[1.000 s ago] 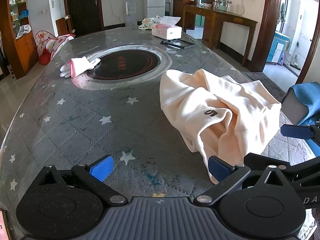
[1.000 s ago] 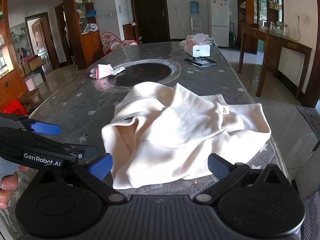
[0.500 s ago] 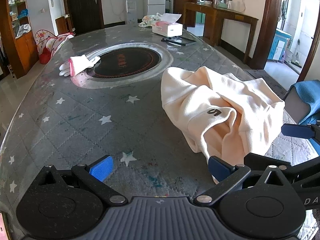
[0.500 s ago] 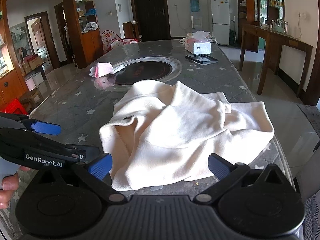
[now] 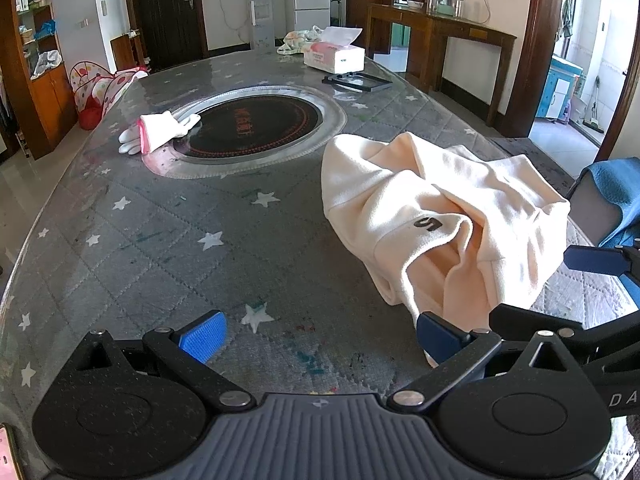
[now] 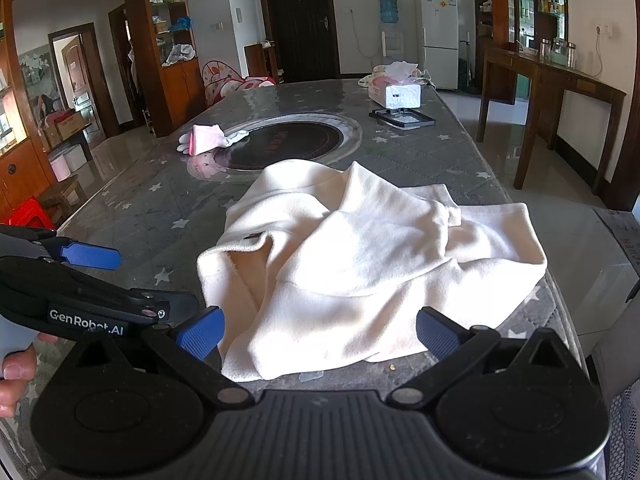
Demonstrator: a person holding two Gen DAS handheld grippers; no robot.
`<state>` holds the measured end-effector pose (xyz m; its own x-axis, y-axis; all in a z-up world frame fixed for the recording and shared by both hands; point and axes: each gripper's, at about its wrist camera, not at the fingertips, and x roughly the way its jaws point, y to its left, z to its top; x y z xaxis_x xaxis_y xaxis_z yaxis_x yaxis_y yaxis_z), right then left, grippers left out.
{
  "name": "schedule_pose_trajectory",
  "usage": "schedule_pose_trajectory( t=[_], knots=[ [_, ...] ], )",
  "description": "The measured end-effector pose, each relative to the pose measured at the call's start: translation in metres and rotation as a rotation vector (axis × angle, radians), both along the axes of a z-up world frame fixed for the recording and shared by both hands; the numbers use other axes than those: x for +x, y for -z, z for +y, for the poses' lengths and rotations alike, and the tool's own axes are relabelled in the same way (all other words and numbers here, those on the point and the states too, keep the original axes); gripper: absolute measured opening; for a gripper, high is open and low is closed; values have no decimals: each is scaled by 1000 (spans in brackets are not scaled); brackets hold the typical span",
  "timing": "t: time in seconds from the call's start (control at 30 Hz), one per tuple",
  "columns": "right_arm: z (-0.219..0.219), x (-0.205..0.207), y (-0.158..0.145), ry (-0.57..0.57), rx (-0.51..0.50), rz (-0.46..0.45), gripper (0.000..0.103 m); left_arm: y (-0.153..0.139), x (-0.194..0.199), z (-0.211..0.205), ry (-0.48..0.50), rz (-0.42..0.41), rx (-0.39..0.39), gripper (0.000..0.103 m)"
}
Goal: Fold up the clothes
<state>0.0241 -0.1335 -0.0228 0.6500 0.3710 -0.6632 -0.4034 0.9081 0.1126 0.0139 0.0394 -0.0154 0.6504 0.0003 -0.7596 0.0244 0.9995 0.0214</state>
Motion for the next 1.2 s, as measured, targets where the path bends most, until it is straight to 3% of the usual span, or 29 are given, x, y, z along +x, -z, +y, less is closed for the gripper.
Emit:
schedule_pose_trajectory(
  t=[1.2],
  knots=[
    [-1, 17, -1, 10, 7, 3, 103, -5, 17, 0, 5, -3, 11, 103]
  ],
)
